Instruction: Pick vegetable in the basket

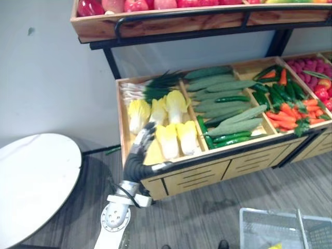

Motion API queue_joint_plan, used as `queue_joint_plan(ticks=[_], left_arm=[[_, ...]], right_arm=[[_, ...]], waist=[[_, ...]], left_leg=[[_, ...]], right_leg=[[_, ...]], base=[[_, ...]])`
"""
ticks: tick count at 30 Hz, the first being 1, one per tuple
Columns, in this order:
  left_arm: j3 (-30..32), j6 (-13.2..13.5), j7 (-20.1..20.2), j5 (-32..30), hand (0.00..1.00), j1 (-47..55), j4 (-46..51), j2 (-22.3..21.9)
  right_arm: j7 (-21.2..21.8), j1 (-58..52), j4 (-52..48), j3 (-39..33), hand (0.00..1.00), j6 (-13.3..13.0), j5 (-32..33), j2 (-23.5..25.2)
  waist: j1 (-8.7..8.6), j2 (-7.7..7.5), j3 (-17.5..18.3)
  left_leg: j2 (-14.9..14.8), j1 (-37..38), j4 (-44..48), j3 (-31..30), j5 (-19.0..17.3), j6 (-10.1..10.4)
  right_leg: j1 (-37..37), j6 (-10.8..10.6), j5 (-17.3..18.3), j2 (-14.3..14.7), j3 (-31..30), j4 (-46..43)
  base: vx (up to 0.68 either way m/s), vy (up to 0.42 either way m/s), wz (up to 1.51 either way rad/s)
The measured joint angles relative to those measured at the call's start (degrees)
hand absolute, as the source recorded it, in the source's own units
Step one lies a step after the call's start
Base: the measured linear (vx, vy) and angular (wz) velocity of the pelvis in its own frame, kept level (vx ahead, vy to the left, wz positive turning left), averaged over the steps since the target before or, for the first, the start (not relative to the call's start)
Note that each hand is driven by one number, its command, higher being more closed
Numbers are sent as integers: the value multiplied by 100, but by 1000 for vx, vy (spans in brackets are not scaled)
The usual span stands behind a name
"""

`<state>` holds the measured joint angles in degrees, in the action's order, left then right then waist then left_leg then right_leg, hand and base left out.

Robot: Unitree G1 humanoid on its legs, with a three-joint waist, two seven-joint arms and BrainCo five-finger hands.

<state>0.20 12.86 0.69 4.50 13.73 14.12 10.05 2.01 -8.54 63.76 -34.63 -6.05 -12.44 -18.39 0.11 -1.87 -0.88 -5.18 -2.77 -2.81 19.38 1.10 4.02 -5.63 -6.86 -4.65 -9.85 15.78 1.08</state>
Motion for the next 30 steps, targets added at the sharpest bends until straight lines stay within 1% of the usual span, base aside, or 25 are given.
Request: queue_joint_plan(ticks=[1, 2, 3, 5, 7, 10, 12, 13, 15, 16, 17, 18, 19, 21, 24, 28, 30], left_arm=[[313, -165, -131, -211, 0, 2, -441, -89], [460, -241, -211, -372, 0, 4, -626, -132], [721, -354, -331, -660, 0, 6, -942, -193], [1158, -470, -564, -1150, 0, 8, -1498, -314], [1474, -555, -759, -1416, 0, 47, -1884, -406], [2023, -606, -993, -1669, 0, 87, -2554, -556], [2535, -676, -1190, -1703, 0, 119, -3229, -660], [2691, -698, -1219, -1703, 0, 118, -3441, -682], [3187, -816, -1362, -1647, 0, 117, -4374, -783], [3271, -836, -1372, -1641, 0, 117, -4646, -782], [3426, -857, -1371, -1643, 0, 112, -5218, -783], [3515, -868, -1357, -1644, 0, 107, -5674, -785], [3593, -945, -1269, -1634, 0, 117, -6343, -781], [3578, -1034, -1125, -1647, 0, 122, -6943, -787], [3540, -1056, -1036, -1698, 0, 113, -7237, -814], [3255, -1035, -1021, -1707, 0, -10, -7357, -719], [3089, -1021, -1003, -1708, 0, -65, -7358, -687]], right_arm=[[-27, -10, 17, -113, 100, 0, 0, 109], [-31, -32, 17, -124, 100, 0, 0, 164], [-34, -84, 17, -164, 100, 0, 6, 277], [-39, -114, 13, -167, 100, 0, 4, 463], [-60, -181, -8, -166, 100, -1, 1, 610], [-117, -289, -190, -156, 100, 1, -1, 813], [-203, -457, -427, -148, 100, 11, -3, 996], [-223, -491, -479, -148, 100, 17, -4, 1037], [-272, -521, -508, -120, 100, 24, -3, 1088], [-285, -516, -508, -120, 100, 26, -3, 1091], [-298, -503, -505, -124, 100, 36, -3, 1092], [-311, -491, -492, -133, 100, 42, -3, 1091], [-343, -435, -419, -134, 100, 49, -4, 1080], [-404, -360, -285, -97, 100, 51, -5, 1056], [-452, -229, -46, -62, 100, 48, -1, 1035], [-478, -130, 145, 216, 100, 38, 2, 1006], [-510, -87, 225, 334, 100, 37, 4, 976]], waist=[[0, -33, 39], [-13, -44, 66], [-24, -92, 99], [-40, -190, 140], [-38, -255, 204], [-50, -236, 221], [-56, -191, 247], [-56, -175, 259], [-57, -118, 329], [-57, -108, 336], [-63, -81, 345], [-84, -68, 352], [-124, -57, 365], [-141, -55, 365], [-147, -60, 364], [-156, -33, 365], [-162, -32, 364]], left_leg=[[-5, 0, -56, -95, 50, -28], [-5, 2, -93, -135, 67, -26], [-6, 4, -132, -176, 104, -57], [6, 16, -192, -267, 138, -85], [27, 63, -234, -290, 144, -94], [77, 150, -263, -390, 132, -97], [88, 182, -283, -461, 92, -74], [87, 190, -292, -470, 85, -69], [78, 197, -296, -486, 72, -61], [73, 197, -297, -489, 71, -61], [62, 193, -297, -489, 68, -57], [51, 193, -298, -485, 64, -51], [31, 192, -298, -484, 54, -35], [7, 188, -298, -469, 50, -15], [-30, 188, -297, -457, 37, 17], [-18, 189, -276, -456, 19, 47], [0, 193, -264, -468, 39, 16]], right_leg=[[11, 30, -11, 17, 55, 2], [21, 30, -11, 34, 99, 2], [29, 37, -7, 43, 146, 6], [100, 41, -4, 44, 253, 58], [153, 44, 0, 31, 282, 80], [291, 23, 51, -25, 393, 77], [379, 56, 106, -46, 500, 63], [393, 62, 124, -49, 525, 60], [389, 63, 223, -55, 569, 20], [386, 53, 246, -52, 573, 8], [378, 56, 264, -44, 573, 5], [377, 54, 269, -36, 568, 15], [380, 56, 270, -21, 555, 64], [378, 56, 270, 7, 530, 85], [376, 65, 274, 62, 488, 120], [384, 83, 246, 116, 465, 172], [385, 62, 232, 119, 461, 172]], base=[[72, -23, 27], [71, -18, 21], [71, -11, 18], [71, 2, 22], [60, 20, 14], [38, 28, 17], [13, 27, 22], [-2, 9, 11], [-2, -3, 7], [7, -11, 3], [0, 0, 0], [0, 0, 0], [18, -17, -3], [29, -22, -5], [44, -29, -7], [62, -20, -3], [67, -9, -2]])
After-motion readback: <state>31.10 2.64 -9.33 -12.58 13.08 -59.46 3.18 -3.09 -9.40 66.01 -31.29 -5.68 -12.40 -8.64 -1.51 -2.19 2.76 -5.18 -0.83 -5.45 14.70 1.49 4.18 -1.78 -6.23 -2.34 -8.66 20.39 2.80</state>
